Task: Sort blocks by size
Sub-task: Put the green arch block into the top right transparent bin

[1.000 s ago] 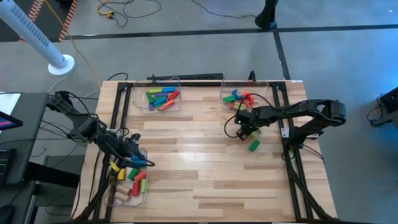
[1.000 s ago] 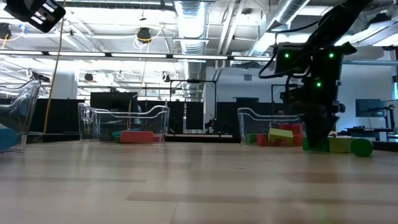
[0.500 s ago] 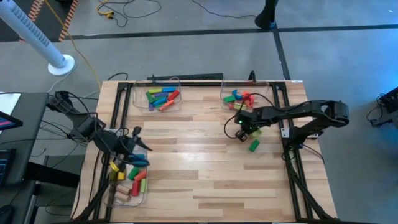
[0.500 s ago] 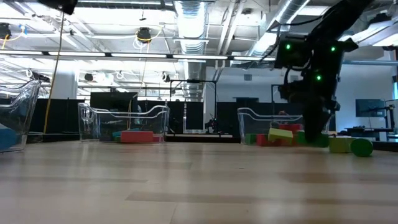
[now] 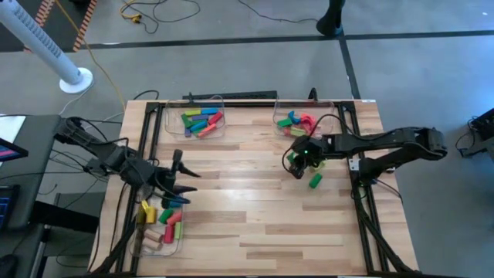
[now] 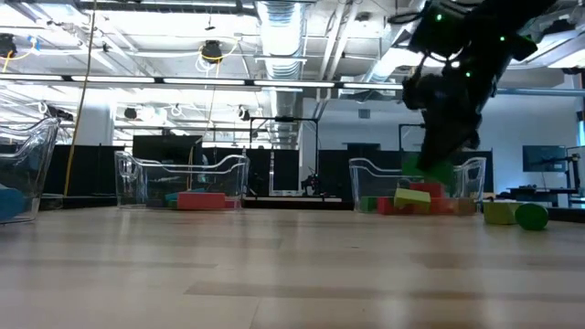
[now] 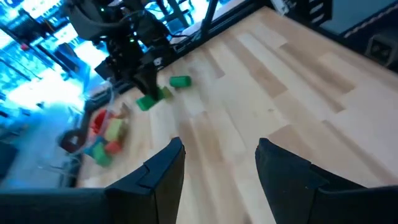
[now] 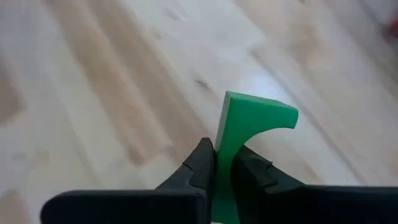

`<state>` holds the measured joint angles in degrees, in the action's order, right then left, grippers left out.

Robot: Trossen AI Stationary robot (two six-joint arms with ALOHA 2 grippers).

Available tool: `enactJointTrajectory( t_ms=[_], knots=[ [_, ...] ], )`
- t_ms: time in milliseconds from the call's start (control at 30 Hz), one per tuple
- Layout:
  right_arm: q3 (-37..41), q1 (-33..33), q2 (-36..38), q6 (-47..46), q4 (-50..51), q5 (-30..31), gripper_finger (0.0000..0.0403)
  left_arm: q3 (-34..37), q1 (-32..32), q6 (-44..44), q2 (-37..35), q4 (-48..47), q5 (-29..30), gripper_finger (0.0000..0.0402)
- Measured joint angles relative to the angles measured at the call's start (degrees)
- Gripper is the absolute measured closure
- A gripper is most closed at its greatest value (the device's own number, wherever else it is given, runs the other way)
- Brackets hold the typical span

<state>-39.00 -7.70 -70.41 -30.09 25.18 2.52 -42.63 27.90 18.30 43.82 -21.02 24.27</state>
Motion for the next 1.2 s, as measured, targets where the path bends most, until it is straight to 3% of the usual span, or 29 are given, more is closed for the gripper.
enactJointTrajectory(
  t_ms=[200, 600, 900, 1033, 1200],
  knots=[
    [0.0, 3.3, -0.1, 0.0, -7.7, -4.1, 0.0339, 0.0, -3.0, 9.3, 5.8, 6.3, 0.0, 0.0214],
    [0.0, 10.3, -0.1, -0.5, -21.2, -5.9, 0.0338, 0.0, -9.6, 25.6, 17.6, 22.0, -0.6, 0.0214],
    [0.0, 14.2, -0.3, -2.0, -28.4, -7.1, 0.0338, -0.2, -14.0, 31.9, 25.7, 33.2, -7.9, 0.0214],
    [-2.9, 15.3, -4.0, -1.6, -30.1, -7.3, 0.0338, -3.3, -16.9, 31.0, 28.2, 33.1, -14.5, 0.0214],
    [-11.8, 16.0, -11.5, 4.0, -26.3, -9.0, 0.0338, -7.6, -19.5, 30.9, 30.4, 28.6, -18.9, 0.0214]
  ],
)
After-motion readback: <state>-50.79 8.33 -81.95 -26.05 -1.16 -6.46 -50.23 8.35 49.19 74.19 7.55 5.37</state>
